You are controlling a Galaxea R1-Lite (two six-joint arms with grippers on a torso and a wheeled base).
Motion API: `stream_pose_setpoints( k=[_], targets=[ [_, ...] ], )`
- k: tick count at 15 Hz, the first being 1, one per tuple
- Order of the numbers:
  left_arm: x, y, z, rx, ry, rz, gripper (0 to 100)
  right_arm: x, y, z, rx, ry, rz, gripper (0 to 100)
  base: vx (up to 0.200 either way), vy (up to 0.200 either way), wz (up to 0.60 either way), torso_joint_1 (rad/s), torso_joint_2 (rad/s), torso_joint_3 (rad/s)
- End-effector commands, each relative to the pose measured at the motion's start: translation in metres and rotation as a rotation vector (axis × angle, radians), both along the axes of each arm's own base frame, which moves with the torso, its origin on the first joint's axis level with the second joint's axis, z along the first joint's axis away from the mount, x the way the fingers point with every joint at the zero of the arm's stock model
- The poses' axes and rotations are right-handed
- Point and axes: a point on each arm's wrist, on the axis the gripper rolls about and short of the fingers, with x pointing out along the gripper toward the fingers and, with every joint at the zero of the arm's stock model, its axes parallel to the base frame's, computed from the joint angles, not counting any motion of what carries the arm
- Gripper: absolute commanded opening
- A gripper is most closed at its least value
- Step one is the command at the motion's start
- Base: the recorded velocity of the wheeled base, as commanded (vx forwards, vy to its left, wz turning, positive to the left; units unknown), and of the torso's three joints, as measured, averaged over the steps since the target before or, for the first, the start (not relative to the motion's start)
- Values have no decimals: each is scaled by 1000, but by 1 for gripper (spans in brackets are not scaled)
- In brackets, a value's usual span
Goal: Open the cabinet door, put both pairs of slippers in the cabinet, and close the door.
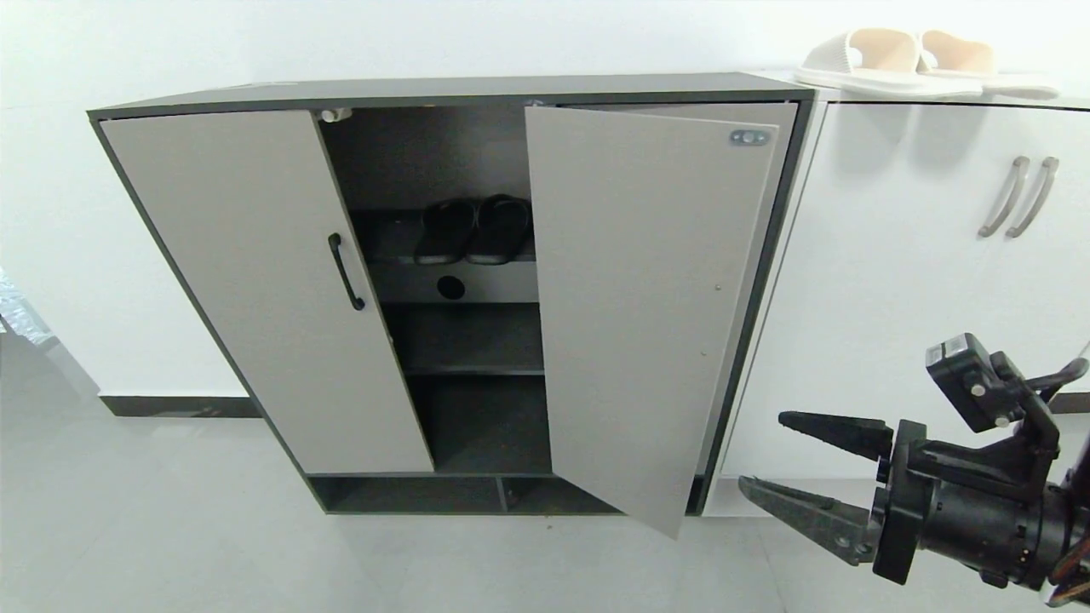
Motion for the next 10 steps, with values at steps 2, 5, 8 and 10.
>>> stream_pose_setpoints(
  k=[2,5,8,10],
  targets=[
    [0,0,0,0,1,1,0,0,0,-2,-5,7,1,100,0,-200,0,2,0,2],
    [0,0,0,0,1,1,0,-1,0,-3,-17,-4,3,100,0,-200,0,2,1,-2],
    [0,0,0,0,1,1,0,2,2,-6,-27,9,5,100,0,-200,0,1,5,2],
    [0,0,0,0,1,-1,0,3,2,-8,-40,8,7,100,0,-200,0,7,5,2]
  ],
)
